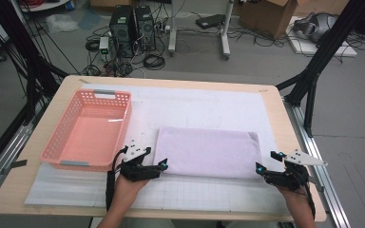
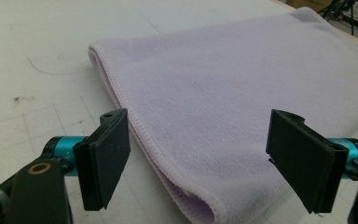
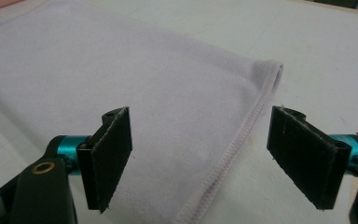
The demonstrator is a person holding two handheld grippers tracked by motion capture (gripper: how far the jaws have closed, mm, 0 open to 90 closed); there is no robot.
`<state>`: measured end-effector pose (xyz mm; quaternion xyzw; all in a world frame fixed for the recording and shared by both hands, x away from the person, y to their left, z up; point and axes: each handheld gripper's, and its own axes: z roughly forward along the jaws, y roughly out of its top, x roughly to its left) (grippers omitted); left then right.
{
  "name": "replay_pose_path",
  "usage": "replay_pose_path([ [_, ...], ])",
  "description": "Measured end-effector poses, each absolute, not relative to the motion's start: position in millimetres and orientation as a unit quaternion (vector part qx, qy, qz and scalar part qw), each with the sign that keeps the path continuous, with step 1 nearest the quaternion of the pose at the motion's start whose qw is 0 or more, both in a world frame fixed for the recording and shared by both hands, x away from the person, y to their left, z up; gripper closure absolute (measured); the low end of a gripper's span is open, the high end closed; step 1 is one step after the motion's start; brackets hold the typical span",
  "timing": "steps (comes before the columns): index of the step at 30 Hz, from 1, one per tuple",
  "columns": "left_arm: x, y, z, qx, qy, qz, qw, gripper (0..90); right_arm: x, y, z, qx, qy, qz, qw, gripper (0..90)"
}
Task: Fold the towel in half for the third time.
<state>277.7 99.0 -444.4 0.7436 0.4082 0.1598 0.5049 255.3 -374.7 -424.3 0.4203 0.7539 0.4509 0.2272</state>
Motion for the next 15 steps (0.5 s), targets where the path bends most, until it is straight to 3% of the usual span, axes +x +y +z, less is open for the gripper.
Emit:
replay_pose_path([
  [12, 277, 105, -451, 0.750, 0.450, 0.147, 0.461, 28.4, 263, -356, -421, 0.403, 0.763, 0.459, 0.211, 21.2],
  [15, 276, 105, -451, 0.758, 0.444, 0.136, 0.457, 35.1, 266, -349, -420, 0.394, 0.768, 0.459, 0.209, 21.2],
])
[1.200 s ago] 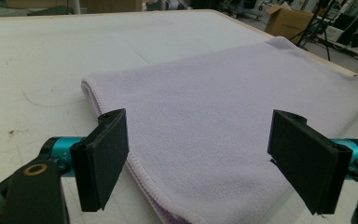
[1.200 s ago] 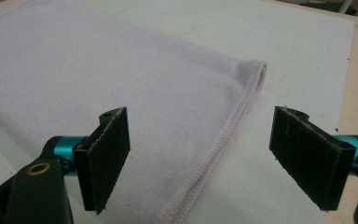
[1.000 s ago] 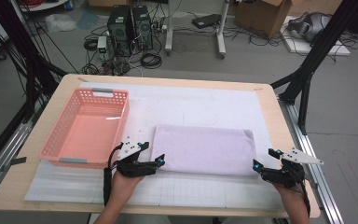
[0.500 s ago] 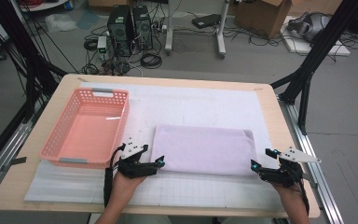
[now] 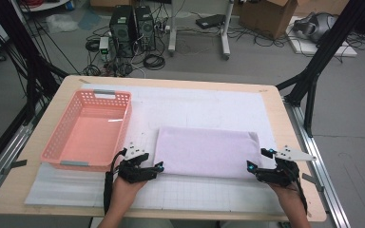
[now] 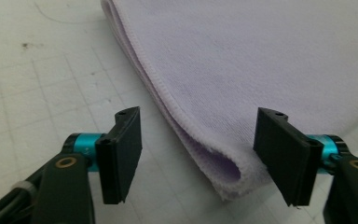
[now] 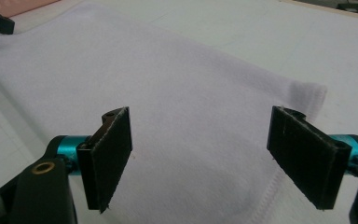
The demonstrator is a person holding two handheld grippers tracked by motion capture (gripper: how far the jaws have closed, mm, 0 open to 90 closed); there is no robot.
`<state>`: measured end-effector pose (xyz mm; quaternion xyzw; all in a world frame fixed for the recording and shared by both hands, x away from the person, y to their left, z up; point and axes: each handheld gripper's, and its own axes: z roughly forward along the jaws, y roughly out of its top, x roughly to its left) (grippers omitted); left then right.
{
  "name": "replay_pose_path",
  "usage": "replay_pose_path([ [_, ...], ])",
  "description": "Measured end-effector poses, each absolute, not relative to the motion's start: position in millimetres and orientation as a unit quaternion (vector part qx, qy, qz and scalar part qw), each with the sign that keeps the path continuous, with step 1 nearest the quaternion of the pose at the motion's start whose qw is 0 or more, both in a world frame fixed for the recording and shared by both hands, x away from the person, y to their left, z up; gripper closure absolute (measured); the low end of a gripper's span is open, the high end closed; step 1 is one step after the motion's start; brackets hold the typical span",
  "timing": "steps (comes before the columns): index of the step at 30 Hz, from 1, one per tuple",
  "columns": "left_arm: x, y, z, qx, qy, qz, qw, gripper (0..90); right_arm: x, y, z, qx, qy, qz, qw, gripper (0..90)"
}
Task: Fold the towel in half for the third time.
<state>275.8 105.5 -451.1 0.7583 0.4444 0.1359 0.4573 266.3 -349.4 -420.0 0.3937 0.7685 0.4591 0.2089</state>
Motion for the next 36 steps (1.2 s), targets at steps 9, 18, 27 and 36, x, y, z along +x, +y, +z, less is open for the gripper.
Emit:
replay_pose_path([
  [9, 275, 99, -452, 0.774, 0.436, 0.123, 0.442, 47.5, 276, -330, -419, 0.378, 0.780, 0.459, 0.198, 21.2],
  [18, 274, 94, -452, 0.776, 0.437, 0.124, 0.438, 59.9, 288, -313, -417, 0.368, 0.786, 0.460, 0.189, 21.4],
  [27, 276, 94, -453, 0.766, 0.448, 0.106, 0.449, 74.3, 321, -274, -408, 0.343, 0.810, 0.447, 0.165, 22.2],
  [36, 275, 96, -453, 0.762, 0.450, 0.102, 0.454, 76.9, 351, -239, -406, 0.326, 0.828, 0.433, 0.144, 21.6],
])
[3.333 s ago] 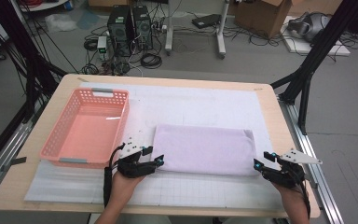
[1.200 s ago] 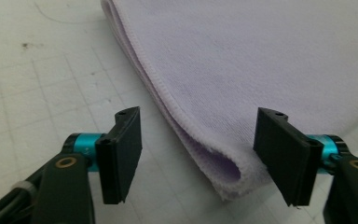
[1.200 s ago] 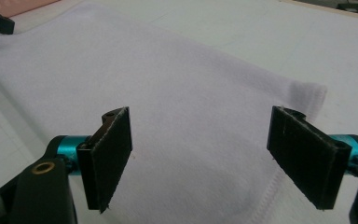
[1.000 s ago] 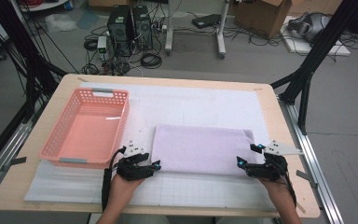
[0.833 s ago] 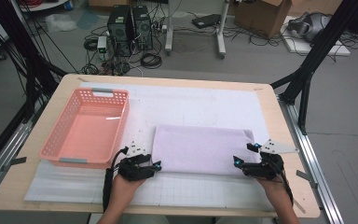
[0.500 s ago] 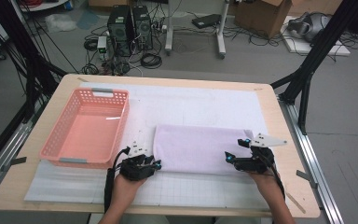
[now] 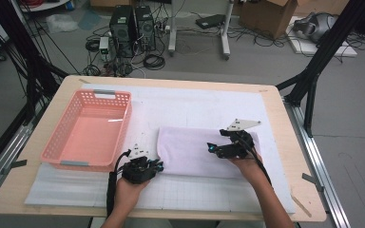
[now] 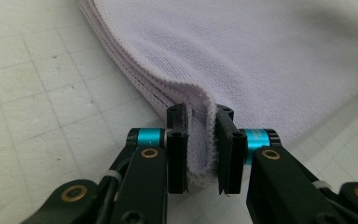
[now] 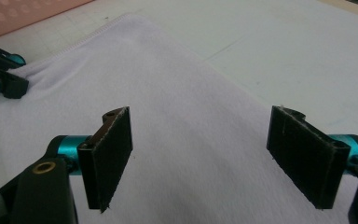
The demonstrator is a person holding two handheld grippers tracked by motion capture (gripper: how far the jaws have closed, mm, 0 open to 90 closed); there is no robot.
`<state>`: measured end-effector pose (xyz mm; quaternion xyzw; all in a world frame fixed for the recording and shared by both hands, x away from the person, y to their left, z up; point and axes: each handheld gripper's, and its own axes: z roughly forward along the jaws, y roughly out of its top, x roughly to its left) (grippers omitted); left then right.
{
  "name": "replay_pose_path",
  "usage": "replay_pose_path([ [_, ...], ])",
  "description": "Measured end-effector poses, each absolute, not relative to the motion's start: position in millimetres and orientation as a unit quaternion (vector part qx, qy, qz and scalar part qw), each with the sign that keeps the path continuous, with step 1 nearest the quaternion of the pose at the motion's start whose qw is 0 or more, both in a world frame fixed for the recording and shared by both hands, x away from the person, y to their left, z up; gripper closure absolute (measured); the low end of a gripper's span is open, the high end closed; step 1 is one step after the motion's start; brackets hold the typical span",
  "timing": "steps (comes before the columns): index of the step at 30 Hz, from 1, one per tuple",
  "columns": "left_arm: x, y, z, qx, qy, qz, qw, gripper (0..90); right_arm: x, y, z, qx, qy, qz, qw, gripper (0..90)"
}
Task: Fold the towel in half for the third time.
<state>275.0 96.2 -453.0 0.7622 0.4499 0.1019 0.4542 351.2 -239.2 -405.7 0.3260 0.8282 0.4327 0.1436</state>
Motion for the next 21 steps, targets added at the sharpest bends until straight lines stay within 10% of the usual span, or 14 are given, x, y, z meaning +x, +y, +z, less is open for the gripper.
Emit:
replay_pose_path([
  [21, 269, 102, -451, 0.754, 0.453, 0.085, 0.468, 81.1, 412, -144, -416, 0.268, 0.878, 0.385, 0.088, 34.5],
])
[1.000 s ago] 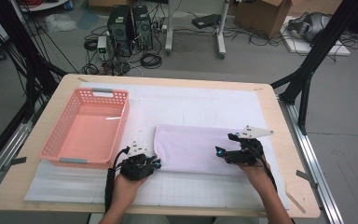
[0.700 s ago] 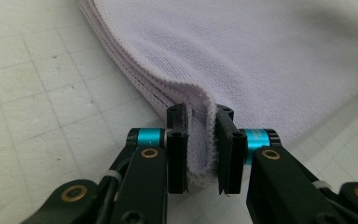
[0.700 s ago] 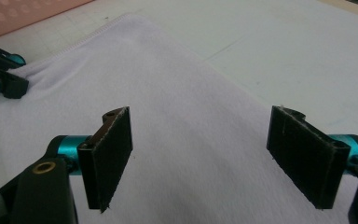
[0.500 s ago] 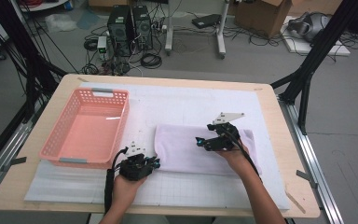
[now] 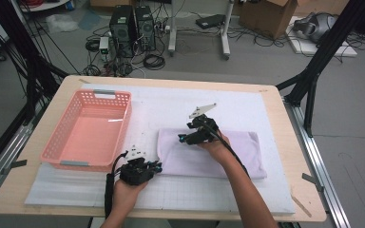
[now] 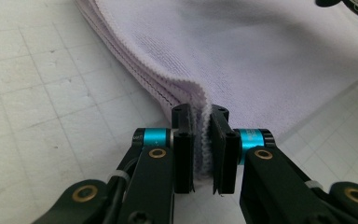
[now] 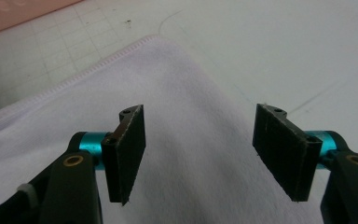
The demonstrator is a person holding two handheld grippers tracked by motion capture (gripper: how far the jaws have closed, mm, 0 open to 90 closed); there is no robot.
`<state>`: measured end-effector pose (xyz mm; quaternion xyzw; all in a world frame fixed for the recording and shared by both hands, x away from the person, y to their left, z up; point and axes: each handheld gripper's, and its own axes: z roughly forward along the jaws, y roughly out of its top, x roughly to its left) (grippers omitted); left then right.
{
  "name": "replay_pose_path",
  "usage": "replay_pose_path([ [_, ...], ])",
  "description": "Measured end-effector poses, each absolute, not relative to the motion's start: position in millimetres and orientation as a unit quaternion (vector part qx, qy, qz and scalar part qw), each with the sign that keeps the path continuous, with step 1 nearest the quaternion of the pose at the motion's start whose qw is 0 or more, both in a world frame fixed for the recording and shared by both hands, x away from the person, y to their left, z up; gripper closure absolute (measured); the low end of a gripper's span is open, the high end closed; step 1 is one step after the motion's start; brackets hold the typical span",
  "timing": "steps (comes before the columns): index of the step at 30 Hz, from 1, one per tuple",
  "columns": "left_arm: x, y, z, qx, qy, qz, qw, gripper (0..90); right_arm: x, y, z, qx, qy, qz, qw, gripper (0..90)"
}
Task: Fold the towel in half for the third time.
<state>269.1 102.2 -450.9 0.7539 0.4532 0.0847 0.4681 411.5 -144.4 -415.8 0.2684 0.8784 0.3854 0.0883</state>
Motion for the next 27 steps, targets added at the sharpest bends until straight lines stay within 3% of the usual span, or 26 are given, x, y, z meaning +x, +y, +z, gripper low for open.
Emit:
replay_pose_path([
  [11, 269, 104, -453, 0.750, 0.457, 0.077, 0.473, 81.0, 430, -108, -430, 0.254, 0.894, 0.360, 0.084, 41.7],
  [19, 270, 105, -453, 0.747, 0.460, 0.071, 0.474, 80.8, 439, -100, -435, 0.239, 0.902, 0.355, 0.066, 54.3],
  [25, 271, 110, -453, 0.748, 0.462, 0.061, 0.473, 81.0, 442, -93, -429, 0.222, 0.916, 0.332, 0.036, 77.0],
  [27, 270, 112, -451, 0.745, 0.464, 0.059, 0.475, 81.1, 440, -91, -428, 0.213, 0.919, 0.329, 0.043, 79.4],
])
